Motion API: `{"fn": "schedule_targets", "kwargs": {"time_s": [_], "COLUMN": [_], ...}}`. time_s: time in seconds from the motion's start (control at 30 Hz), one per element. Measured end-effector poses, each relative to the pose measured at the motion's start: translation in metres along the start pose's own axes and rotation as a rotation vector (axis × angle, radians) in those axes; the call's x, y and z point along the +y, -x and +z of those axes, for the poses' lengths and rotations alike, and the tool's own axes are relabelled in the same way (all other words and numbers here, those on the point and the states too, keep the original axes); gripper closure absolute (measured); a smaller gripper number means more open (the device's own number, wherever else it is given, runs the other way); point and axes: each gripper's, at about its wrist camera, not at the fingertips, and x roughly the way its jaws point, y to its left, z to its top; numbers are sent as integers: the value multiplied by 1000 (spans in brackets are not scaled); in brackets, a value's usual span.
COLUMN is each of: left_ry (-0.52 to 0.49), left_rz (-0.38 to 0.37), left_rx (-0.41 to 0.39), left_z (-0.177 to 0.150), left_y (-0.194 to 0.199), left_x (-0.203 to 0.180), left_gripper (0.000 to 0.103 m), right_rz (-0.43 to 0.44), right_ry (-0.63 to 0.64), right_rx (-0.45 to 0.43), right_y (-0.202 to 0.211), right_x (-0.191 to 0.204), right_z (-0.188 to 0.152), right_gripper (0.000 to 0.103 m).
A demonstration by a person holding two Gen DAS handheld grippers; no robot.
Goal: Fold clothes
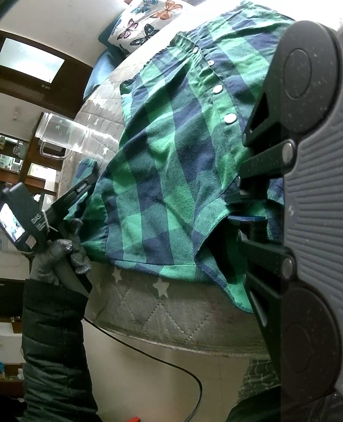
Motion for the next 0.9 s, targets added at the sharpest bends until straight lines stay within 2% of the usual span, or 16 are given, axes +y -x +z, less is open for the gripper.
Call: {"fn": "schedule_targets", "kwargs": {"time_s": [0.1, 0.23, 0.4, 0.6, 0.7, 0.8, 0.9], "left_ry": [123, 276, 409, 474, 510, 525, 490], "left_rz": [25, 97, 201, 290, 315, 339, 395], "left_rx": [-49, -108, -123, -47, 1, 18, 24], "left_z": [1, -3, -23, -61, -75, -82, -79], "left_y": [19, 51, 77, 73, 66, 64, 60], "left_x": [26, 70, 122, 152, 161, 168, 170], "left_gripper": [102, 102, 103, 103, 103, 103, 103], "right_rz": [-5, -12, -14, 13, 33, 52, 69], "right_ry": [3, 11, 22, 34, 38, 43, 59], "right_rx": [3, 7, 15, 38, 52, 66, 80], "right_y": [0, 0, 1, 5, 7, 9, 12], "right_x": [1, 2, 3, 6, 7, 9, 8], "right_z": [0, 1, 1, -1, -2, -3, -5], "right_gripper": [94, 94, 94, 96, 102, 102, 101]}}
